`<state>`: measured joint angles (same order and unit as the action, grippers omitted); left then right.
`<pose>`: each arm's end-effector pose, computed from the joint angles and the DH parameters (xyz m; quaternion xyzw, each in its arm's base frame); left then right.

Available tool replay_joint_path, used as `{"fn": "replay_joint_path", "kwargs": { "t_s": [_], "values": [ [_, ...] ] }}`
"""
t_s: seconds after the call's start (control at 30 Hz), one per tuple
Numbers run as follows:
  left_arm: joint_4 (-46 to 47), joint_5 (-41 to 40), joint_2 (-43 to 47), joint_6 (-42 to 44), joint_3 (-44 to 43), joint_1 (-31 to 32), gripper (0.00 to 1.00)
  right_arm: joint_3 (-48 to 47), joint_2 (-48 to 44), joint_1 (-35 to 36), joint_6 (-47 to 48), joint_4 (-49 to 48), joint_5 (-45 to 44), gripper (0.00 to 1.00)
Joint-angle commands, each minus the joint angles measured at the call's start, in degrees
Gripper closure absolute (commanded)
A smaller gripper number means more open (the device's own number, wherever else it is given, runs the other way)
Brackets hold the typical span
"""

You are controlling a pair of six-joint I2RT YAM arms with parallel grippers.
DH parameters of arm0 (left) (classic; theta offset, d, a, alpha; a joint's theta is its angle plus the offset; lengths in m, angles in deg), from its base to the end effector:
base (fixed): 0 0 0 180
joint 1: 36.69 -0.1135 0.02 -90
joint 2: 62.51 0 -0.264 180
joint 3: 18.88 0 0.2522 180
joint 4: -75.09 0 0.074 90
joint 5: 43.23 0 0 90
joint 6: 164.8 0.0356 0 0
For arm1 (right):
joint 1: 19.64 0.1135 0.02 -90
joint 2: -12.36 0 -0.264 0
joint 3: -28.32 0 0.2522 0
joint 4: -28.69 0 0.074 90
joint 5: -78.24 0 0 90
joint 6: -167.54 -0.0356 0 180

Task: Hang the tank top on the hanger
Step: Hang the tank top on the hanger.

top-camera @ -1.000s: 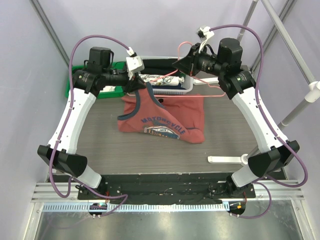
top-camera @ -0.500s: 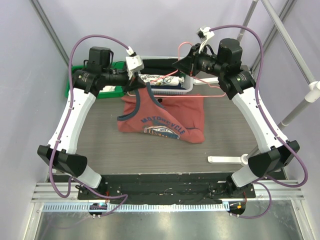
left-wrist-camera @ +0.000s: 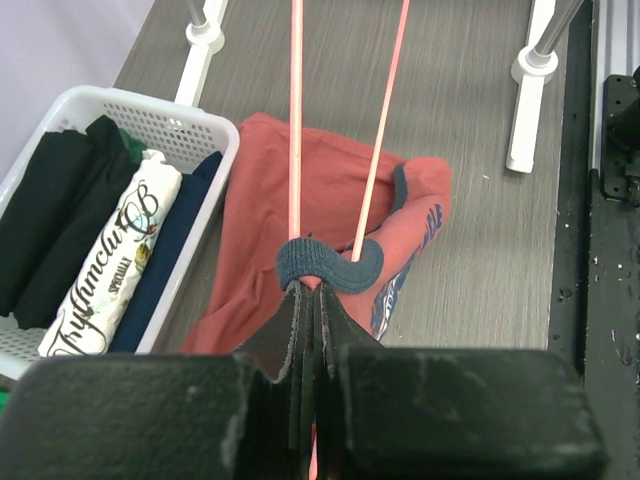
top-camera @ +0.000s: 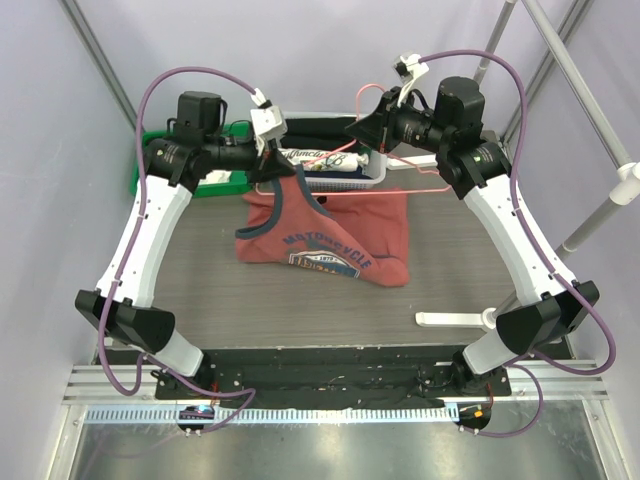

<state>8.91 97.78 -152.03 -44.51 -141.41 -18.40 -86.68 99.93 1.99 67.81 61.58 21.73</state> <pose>0.2856 -0.1235 0.4621 0.5133 0.6393 -0.3317 0.4667 0.3050 0.1421 0.4836 -0.2662 0.6847 0.3793 0.5625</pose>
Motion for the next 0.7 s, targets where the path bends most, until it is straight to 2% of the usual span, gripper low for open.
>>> {"fn": "replay_joint_path", "kwargs": {
  "t_s": [0.0, 0.13, 0.67],
  "values": [
    [4.43, 3.05, -0.83, -3.99, -3.11, 0.88, 1.0, 0.24, -1.88, 0.78, -1.51, -3.75, -0.1, 0.99],
    [7.15, 4.1, -2.24, -8.04, -5.92, 1.31, 1.0, 1.03, -1.0, 1.92, -1.42, -4.11, -0.54, 0.99],
    [9.36, 1.38, -7.52, -11.92, -12.7, 8.08, 1.0, -1.16, 2.87, 4.04, -2.83, -4.37, 1.48, 0.99]
  ]
}}
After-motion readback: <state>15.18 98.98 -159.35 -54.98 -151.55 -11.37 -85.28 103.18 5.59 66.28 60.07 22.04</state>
